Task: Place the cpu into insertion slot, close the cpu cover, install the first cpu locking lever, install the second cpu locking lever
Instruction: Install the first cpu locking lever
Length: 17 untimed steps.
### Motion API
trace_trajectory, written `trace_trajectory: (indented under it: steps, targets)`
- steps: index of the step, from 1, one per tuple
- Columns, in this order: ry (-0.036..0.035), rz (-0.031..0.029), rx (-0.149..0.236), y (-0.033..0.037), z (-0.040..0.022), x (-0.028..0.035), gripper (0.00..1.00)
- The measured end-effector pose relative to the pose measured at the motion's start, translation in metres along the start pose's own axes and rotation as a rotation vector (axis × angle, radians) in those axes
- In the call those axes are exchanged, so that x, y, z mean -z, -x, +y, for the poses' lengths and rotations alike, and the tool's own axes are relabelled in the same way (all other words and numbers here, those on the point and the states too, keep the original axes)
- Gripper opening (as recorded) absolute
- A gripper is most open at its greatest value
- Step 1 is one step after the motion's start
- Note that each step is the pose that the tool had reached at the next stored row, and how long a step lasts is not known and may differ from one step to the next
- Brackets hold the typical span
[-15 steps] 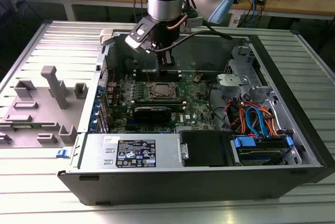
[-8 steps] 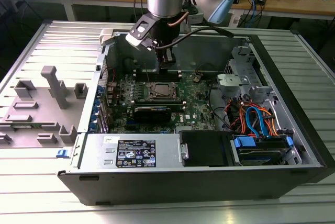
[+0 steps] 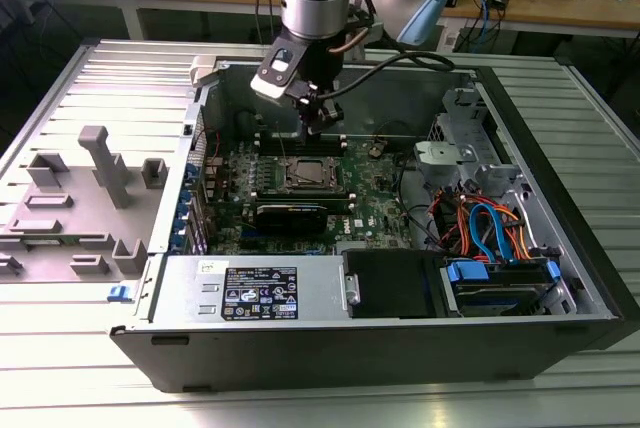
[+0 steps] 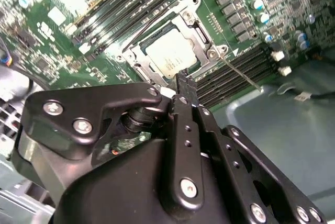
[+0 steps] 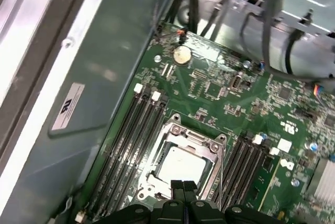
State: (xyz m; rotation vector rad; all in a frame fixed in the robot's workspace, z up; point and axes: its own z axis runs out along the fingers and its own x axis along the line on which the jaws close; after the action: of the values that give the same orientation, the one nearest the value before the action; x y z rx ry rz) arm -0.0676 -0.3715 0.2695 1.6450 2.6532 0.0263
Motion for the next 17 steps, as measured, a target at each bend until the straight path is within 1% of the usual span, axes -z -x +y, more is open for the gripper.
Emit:
trace_trajectory:
  steps: [2, 4, 6, 7, 11, 17]
  targets:
    - [0.0001, 0.0013, 0.057, 0.0000, -0.0001, -0.0005, 0.11]
    - [0.0006, 0.0024, 0.092, -0.0001, -0.0001, -0.0006, 0.11]
    - [0.0008, 0.0042, 0.160, -0.0001, -0.0001, -0.0006, 0.11]
    - [0.0010, 0.0048, 0.185, -0.0001, -0.0002, -0.0006, 0.11]
    - [0.0014, 0.0062, 0.242, -0.0002, -0.0003, -0.0006, 0.11]
    - [0.0018, 0.0076, 0.300, -0.0002, -0.0004, -0.0010, 0.11]
